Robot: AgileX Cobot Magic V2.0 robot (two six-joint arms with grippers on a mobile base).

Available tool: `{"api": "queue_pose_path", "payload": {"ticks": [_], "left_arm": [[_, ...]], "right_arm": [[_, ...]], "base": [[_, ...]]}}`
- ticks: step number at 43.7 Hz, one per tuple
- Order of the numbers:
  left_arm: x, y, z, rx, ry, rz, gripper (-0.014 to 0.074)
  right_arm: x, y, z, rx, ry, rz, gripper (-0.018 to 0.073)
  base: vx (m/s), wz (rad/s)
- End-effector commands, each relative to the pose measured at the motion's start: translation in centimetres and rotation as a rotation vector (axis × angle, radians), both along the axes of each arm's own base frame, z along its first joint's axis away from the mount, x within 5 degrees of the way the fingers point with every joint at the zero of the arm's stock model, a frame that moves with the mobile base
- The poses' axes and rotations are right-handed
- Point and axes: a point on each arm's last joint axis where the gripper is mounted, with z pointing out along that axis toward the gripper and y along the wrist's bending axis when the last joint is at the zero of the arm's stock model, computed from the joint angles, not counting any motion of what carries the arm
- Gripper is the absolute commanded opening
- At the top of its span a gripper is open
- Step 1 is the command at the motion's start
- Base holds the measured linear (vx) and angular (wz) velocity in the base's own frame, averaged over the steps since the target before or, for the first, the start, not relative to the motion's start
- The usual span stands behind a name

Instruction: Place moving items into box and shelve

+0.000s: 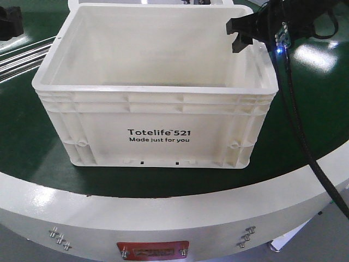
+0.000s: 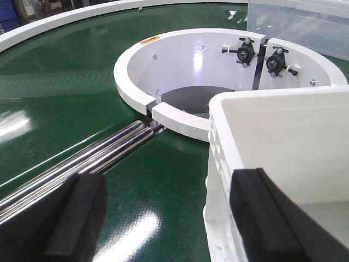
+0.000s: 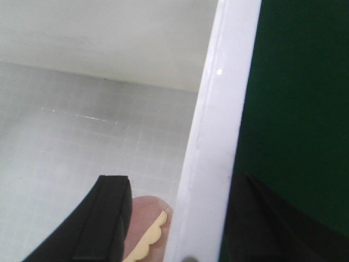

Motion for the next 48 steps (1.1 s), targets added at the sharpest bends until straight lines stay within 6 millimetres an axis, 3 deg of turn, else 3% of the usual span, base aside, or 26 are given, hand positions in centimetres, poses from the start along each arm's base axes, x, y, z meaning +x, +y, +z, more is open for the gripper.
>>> {"api": "queue_pose_path", "payload": {"ticks": [1,14,22,37,44,45,48], "left_arm": [[-0.5,0.0,2.3,-0.019,-0.126,0.000,0.0575],[-0.5,0.0,2.2,-0.018,-0.108,0.000,0.0575],[-0.5,0.0,2.1,-0.017,-0.105,0.000,0.0575],[-0.5,0.0,2.1,-0.017,-0.104,0.000,0.0575],[-0.5,0.0,2.1,-0.017,-0.104,0.000,0.0575],[-0.5,0.0,2.1,-0.018,-0.098,0.000,0.0575],[-0.5,0.0,2.0,-0.017,-0.089,0.000,0.0575]], "right_arm": [[-0.2,0.4,2.5,0.056,-0.060,0.005,0.0414],[0.4,0.7,3.7,0.061,-0.021,0.009,0.0412],[0.9,0.9,2.1,0.048,0.057,0.017,0.0365],[1.0,1.0,1.8,0.046,0.071,0.020,0.0316],[1.0,1.0,1.8,0.044,0.071,0.021,0.0214],[1.0,1.0,1.7,0.038,0.069,0.034,-0.0014],[1.0,1.0,1.7,0.035,0.067,0.039,-0.0011]], "base": [[0.00,0.00],[0.00,0.00],[0.00,0.00],[0.00,0.00],[0.00,0.00],[0.00,0.00],[0.00,0.00]]}}
